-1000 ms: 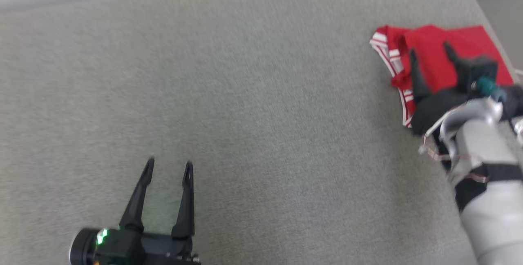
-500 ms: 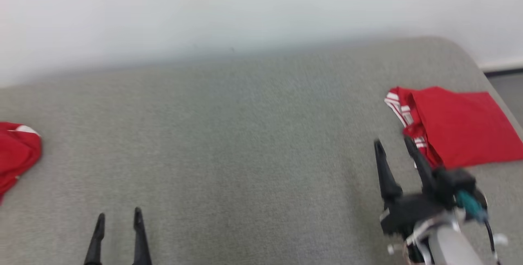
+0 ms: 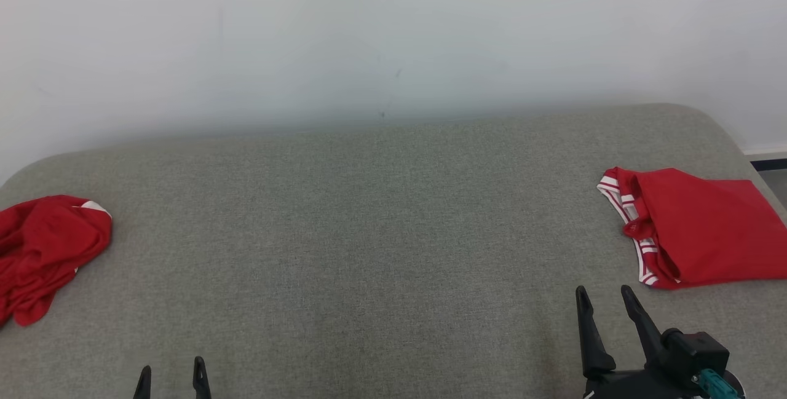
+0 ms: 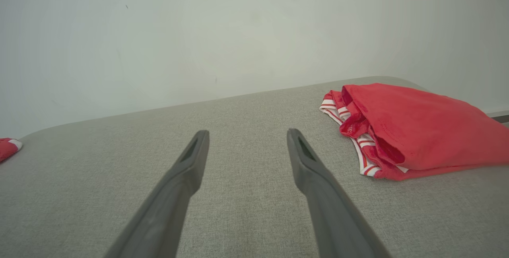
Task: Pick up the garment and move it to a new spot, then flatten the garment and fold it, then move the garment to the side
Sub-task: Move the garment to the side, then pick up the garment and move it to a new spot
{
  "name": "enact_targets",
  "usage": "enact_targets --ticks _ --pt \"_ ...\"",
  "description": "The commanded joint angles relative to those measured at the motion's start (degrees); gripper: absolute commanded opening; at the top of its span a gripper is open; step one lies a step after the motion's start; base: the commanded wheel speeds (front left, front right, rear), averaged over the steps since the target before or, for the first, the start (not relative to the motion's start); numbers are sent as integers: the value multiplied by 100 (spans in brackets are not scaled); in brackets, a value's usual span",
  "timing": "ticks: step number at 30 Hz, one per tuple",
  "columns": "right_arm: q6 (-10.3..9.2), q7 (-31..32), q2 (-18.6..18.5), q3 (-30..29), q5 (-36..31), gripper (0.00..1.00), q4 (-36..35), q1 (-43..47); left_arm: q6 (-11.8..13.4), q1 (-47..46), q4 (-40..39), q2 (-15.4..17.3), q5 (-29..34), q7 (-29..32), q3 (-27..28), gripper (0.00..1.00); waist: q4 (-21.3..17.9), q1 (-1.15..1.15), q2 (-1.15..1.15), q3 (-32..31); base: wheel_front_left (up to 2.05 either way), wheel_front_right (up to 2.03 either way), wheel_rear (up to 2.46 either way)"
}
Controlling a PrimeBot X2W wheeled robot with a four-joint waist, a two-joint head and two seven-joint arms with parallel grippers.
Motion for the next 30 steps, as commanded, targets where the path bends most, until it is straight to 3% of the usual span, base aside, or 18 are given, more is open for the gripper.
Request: enact_targets --ticks 1,20,27,30 --pt "1 24 28 -30 -37 100 -79 102 -23 59 16 -13 -6 -15 9 100 -16 1 1 -1 0 0 0" --pt "1 146 46 -70 -136 100 -280 229 -49 13 -51 -14 -47 -16 -3 100 207 1 1 20 0 0 0" --pt "1 189 47 -75 -68 100 -257 292 -98 49 -78 -14 -10 -16 95 100 825 1 1 -26 0 0 0" --pt "1 150 47 21 19 100 -230 320 -112 136 -76 -14 3 -16 124 100 1328 1 1 -75 0 0 0"
